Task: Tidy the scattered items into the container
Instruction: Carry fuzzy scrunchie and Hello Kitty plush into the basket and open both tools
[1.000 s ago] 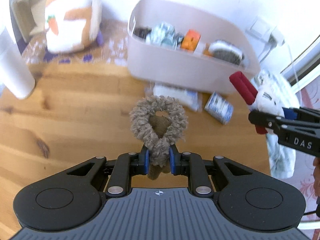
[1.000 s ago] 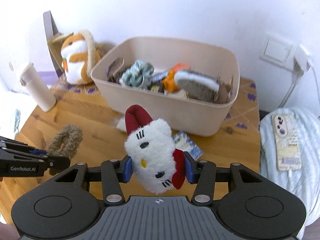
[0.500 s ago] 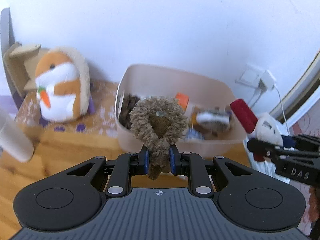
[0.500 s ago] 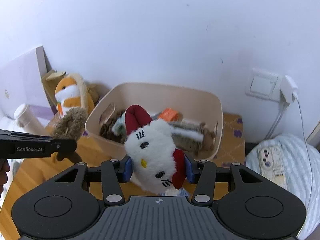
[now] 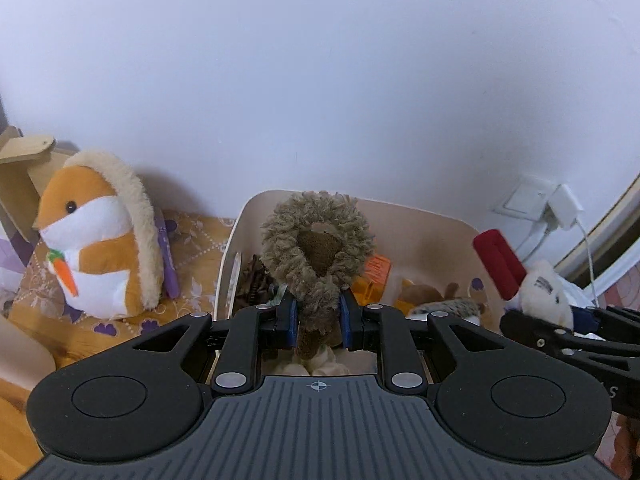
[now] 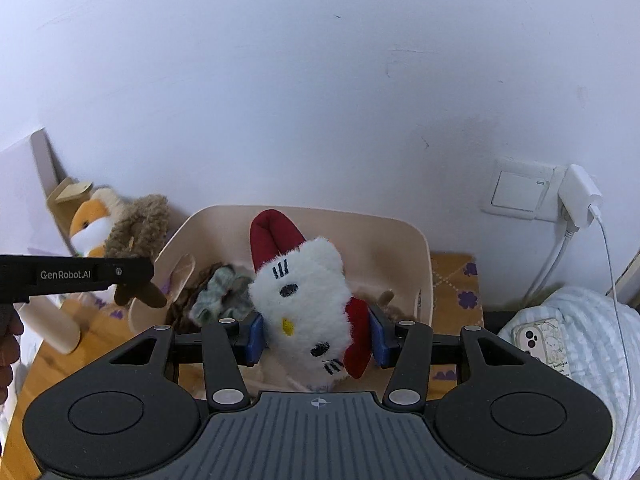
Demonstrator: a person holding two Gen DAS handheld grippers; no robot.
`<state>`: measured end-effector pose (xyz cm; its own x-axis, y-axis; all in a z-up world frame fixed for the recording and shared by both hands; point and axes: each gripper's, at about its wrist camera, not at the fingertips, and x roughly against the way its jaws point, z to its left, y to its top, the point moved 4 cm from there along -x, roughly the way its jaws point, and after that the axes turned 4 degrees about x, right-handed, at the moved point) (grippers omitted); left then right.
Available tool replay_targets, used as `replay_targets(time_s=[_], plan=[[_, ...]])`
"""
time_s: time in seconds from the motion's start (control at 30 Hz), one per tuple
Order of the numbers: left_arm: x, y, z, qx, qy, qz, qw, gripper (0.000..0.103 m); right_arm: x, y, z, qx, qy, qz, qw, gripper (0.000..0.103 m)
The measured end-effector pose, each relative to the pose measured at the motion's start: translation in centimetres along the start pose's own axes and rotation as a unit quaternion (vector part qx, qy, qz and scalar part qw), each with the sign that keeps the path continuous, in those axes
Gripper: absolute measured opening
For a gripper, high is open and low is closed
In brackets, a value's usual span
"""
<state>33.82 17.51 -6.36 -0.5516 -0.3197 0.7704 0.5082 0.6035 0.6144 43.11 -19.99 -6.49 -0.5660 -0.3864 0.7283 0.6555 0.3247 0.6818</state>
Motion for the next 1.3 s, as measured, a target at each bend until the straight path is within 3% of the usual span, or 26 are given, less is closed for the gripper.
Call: replay_targets(time_s=[0.37, 0.6, 0.8, 1.0, 1.07, 1.3], plan=[[-7.1, 0.4, 0.3, 0.008, 0.017, 0.075, 0.997, 0.021, -5.9, 1.4, -0.8, -0.014, -0.012, 0.026, 0.999, 0.047], [-9.3, -0.2, 1.0, 0.014, 0.024, 0.111, 0.9934, 0.03, -8.7, 0.7, -1.3, -0.028, -0.023, 0.053, 0.998, 0.052], [-9.2, -0.5, 1.7, 0.019, 0.023, 0.118, 0.9925, 0.041, -8.9, 0.0, -1.4, -0.022, -0.032, 0.068, 0.997, 0.055], [-8.4, -0.5, 2.1, 0.025, 0.026, 0.116, 0.9925, 0.058, -7.9, 0.0, -1.6, -0.028, -0.033, 0.054, 0.998, 0.064], [-8.1, -0.4, 2.0, 0.025, 0.027, 0.113, 0.993, 0.06, -7.3, 0.1, -1.5, -0.028, -0.034, 0.048, 0.998, 0.071], [-6.2, -0.2, 1.5, 0.017, 0.021, 0.092, 0.9954, 0.067, -5.7, -0.2, -2.0, -0.033, -0.042, 0.032, 0.998, 0.076]])
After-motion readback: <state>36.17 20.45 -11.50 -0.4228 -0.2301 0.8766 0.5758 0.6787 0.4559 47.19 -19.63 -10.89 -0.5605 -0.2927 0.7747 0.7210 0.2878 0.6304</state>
